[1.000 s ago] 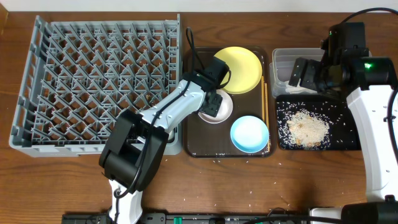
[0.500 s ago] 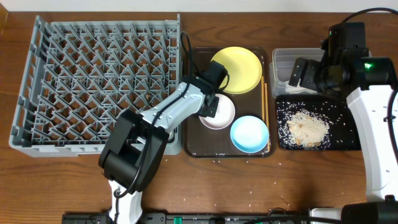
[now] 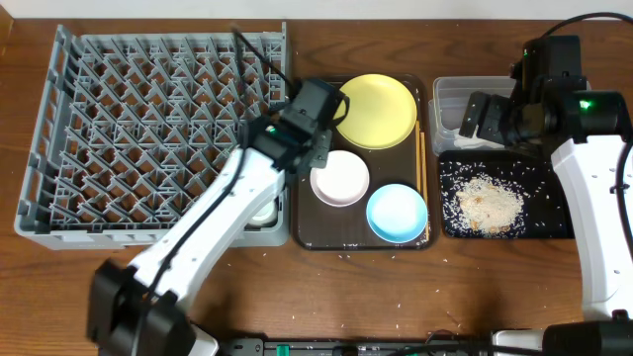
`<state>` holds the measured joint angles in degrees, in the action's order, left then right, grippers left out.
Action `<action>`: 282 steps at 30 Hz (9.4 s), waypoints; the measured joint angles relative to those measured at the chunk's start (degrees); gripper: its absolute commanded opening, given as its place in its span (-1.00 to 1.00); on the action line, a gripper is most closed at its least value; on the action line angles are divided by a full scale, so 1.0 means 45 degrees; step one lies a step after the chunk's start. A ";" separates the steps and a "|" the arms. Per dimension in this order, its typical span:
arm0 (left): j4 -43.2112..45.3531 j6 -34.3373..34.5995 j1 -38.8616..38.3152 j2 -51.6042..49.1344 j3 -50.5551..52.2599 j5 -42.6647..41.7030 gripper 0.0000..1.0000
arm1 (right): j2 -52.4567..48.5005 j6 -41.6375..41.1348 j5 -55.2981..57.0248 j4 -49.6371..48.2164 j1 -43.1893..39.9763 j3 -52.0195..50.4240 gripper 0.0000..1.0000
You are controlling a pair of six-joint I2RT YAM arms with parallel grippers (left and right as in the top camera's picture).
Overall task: Sort waste into correct bins and load items into the dishwasher
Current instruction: 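Grasp the pink bowl rim with the left gripper and lift, then carry the pink bowl over the dish rack with left gripper, then set the pink bowl upright in the rack and release, then move left gripper to the light-blue bowl and grasp its rim, then lift the light-blue bowl and place it in the dish rack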
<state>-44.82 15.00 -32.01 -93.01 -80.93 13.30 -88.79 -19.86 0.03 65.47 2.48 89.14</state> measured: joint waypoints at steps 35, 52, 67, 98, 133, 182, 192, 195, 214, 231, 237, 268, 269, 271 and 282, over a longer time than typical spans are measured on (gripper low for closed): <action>0.0738 -0.1749 0.0058 -0.5338 0.0000 -0.4731 -0.85 | 0.0000 0.0000 -0.0005 0.0005 0.0000 0.0000 0.98; 0.0738 -0.1588 0.2735 -0.5134 0.0029 -1.0729 -0.85 | 0.0000 0.0000 0.0000 0.0005 0.0000 -0.0005 0.98; -0.0510 -0.1564 0.3079 0.0918 0.0083 -0.5659 -0.85 | 0.0000 0.0000 0.0000 0.0015 0.0000 -0.0010 0.99; 0.1622 0.3094 0.0772 -0.0335 0.4342 1.3372 -0.86 | 0.0000 0.0000 0.0000 0.0015 0.0000 -0.0015 0.98; 0.3113 0.0899 -0.0403 -0.0636 0.4969 1.3954 -0.85 | 0.0000 0.0000 0.0000 0.0015 0.0000 -0.0015 0.98; 0.1462 0.0306 -0.1540 -0.1486 0.4872 1.2036 -0.07 | 0.0000 0.0000 0.0000 0.0015 0.0000 -0.0015 0.98; 0.1234 0.0792 -0.1530 0.1729 0.3492 0.4721 0.01 | 0.0000 0.0000 0.0000 0.0015 0.0000 -0.0015 0.99; 0.1273 0.2798 -0.1535 0.2482 0.3453 0.1588 0.01 | -0.0005 0.0000 0.0000 0.0015 0.0000 -0.0015 0.98; 0.6450 0.7917 -0.2992 -0.2880 0.3740 -0.6130 0.18 | 0.0000 0.0000 0.0000 0.0010 0.0000 -0.0015 0.98; 0.7509 0.8034 -0.2361 -0.4284 0.3725 -0.8927 -0.86 | 0.0000 0.0000 0.0000 0.0015 0.0000 -0.0019 0.99; 0.7407 0.7597 -0.1583 -0.3988 0.3735 -0.9423 -0.85 | -0.0005 0.0000 -0.0005 0.0015 0.0000 -0.0019 0.99; 0.5440 -0.0738 0.3487 0.1030 0.2278 0.3560 -0.86 | -0.0005 0.0000 0.0000 0.0010 0.0000 -0.0019 0.98; 0.5561 -0.1020 0.3487 0.0991 0.2278 0.4221 -0.85 | 0.0000 0.0000 0.0000 0.0010 0.0000 -0.0019 0.99; 0.5974 -0.1603 0.3487 0.0831 0.2278 0.5717 -0.86 | 0.0000 0.0000 0.0000 0.0010 0.0000 -0.0019 0.98; 0.9792 -0.5338 0.3215 -0.2671 0.2254 1.1526 -0.86 | 0.0000 0.0000 0.0000 0.0015 0.0000 -0.0019 0.99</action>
<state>-0.75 -9.02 -17.54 -105.03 -70.78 65.17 -88.79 -19.86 0.03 65.54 2.48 89.06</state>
